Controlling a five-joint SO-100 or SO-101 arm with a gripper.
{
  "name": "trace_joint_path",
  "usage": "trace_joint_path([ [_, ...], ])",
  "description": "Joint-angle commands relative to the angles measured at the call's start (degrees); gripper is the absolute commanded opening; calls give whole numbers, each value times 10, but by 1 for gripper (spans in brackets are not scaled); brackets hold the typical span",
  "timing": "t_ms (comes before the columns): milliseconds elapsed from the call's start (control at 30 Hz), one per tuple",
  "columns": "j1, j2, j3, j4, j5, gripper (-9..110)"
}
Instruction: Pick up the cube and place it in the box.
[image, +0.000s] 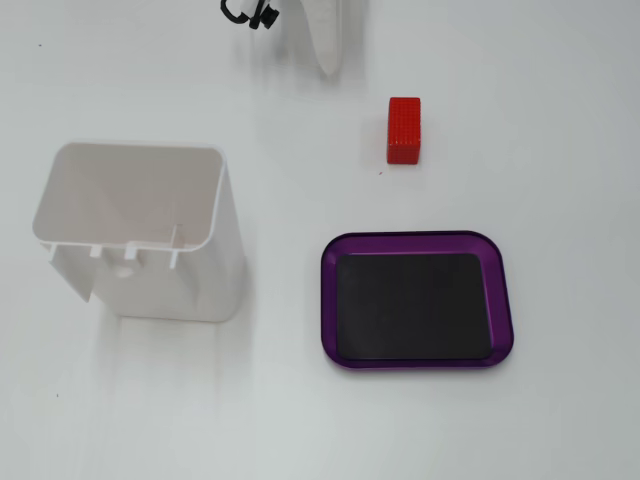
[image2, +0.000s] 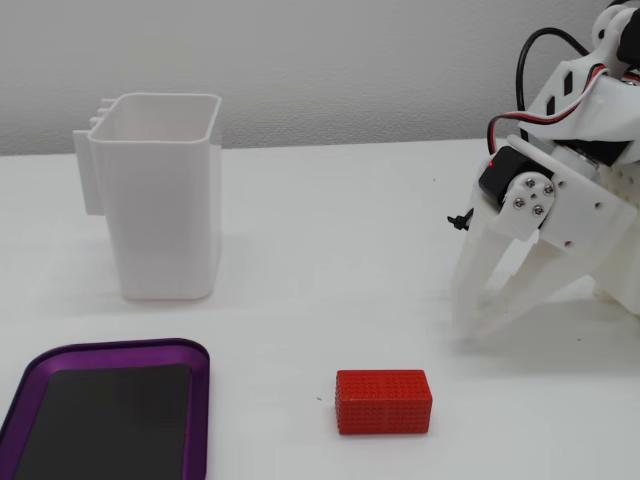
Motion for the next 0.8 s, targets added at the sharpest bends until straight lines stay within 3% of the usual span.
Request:
trace_joint_path([
  [0, -4, 25, 4, -10, -4, 0],
  [767, -17, 15, -18, -55, 3, 0],
])
